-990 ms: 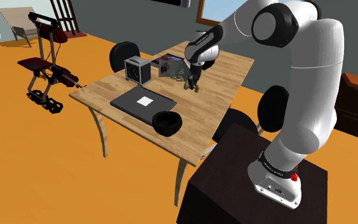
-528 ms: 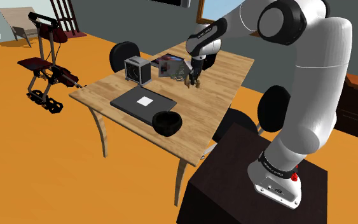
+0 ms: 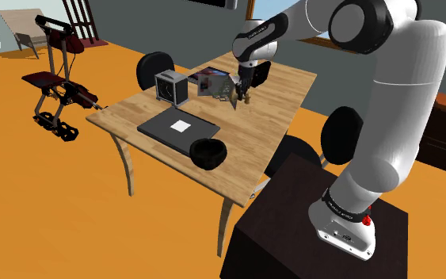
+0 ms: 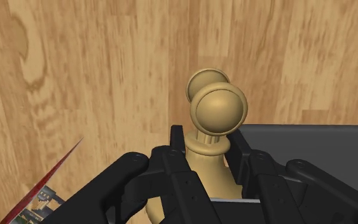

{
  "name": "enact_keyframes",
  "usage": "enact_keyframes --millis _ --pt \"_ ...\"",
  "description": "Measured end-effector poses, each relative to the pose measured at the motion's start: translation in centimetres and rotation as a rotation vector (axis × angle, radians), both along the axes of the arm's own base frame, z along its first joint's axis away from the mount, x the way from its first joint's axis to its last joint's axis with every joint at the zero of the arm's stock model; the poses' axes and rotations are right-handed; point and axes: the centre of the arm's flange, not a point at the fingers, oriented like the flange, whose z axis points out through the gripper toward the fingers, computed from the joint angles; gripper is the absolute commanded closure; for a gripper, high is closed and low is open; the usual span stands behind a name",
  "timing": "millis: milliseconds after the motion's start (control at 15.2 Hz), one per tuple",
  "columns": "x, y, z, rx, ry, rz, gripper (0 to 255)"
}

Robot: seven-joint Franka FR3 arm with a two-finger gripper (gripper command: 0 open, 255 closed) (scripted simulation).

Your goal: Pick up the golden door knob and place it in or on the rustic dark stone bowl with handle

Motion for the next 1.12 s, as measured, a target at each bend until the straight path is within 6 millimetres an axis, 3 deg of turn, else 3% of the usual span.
enact_keyframes --millis 1122 --pt "-3.9 21.3 0.3 0.000 0.001 0.001 255"
